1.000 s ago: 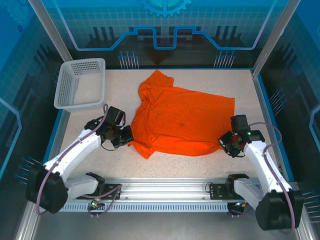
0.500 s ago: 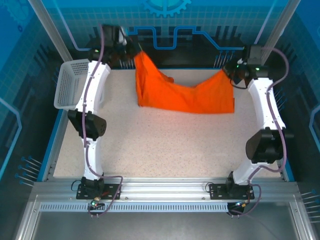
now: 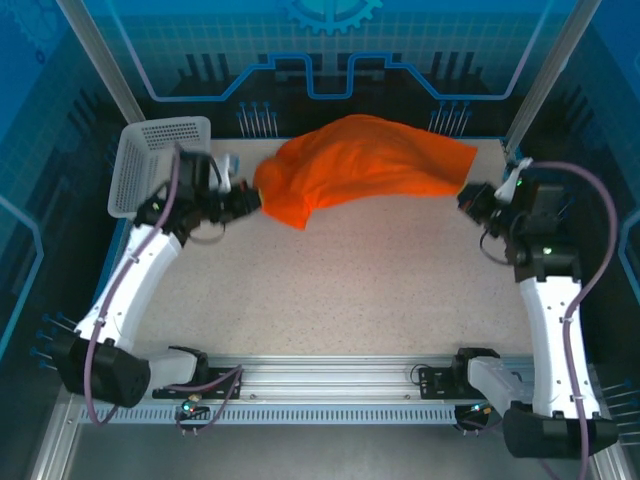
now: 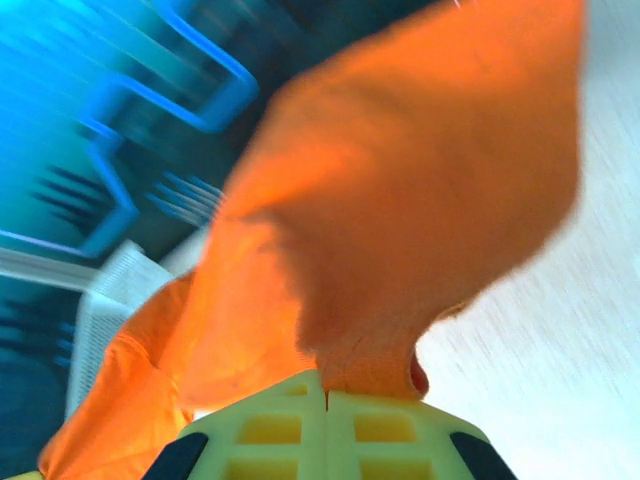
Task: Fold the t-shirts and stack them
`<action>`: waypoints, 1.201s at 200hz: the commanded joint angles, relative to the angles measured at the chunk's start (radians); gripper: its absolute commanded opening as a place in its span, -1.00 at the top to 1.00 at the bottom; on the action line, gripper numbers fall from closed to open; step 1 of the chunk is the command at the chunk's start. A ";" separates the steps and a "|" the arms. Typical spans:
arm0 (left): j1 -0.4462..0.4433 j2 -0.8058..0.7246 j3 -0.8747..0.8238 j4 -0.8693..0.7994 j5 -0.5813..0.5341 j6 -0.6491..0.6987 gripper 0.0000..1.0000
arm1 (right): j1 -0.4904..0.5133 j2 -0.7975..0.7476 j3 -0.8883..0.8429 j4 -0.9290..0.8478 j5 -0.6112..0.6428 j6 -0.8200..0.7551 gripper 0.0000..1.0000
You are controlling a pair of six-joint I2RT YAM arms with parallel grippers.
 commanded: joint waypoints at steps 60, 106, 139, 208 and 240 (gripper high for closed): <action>-0.104 -0.470 -0.320 -0.274 -0.146 -0.180 0.18 | -0.028 -0.366 -0.447 -0.351 0.038 0.184 0.71; -0.105 -0.383 -0.209 -0.215 -0.293 -0.186 -0.60 | -0.028 -0.467 -0.460 -0.337 0.137 0.245 -0.55; -0.112 -0.035 -0.107 -0.095 -0.207 -0.174 -0.31 | 0.029 -0.228 -0.408 -0.146 0.140 0.158 -0.48; -0.135 0.665 0.262 -0.046 -0.348 -0.179 -0.20 | 0.242 0.632 0.047 -0.043 0.302 -0.046 -0.13; -0.135 0.907 0.458 -0.108 -0.413 -0.169 -0.13 | 0.233 0.904 0.223 -0.053 0.297 -0.057 -0.09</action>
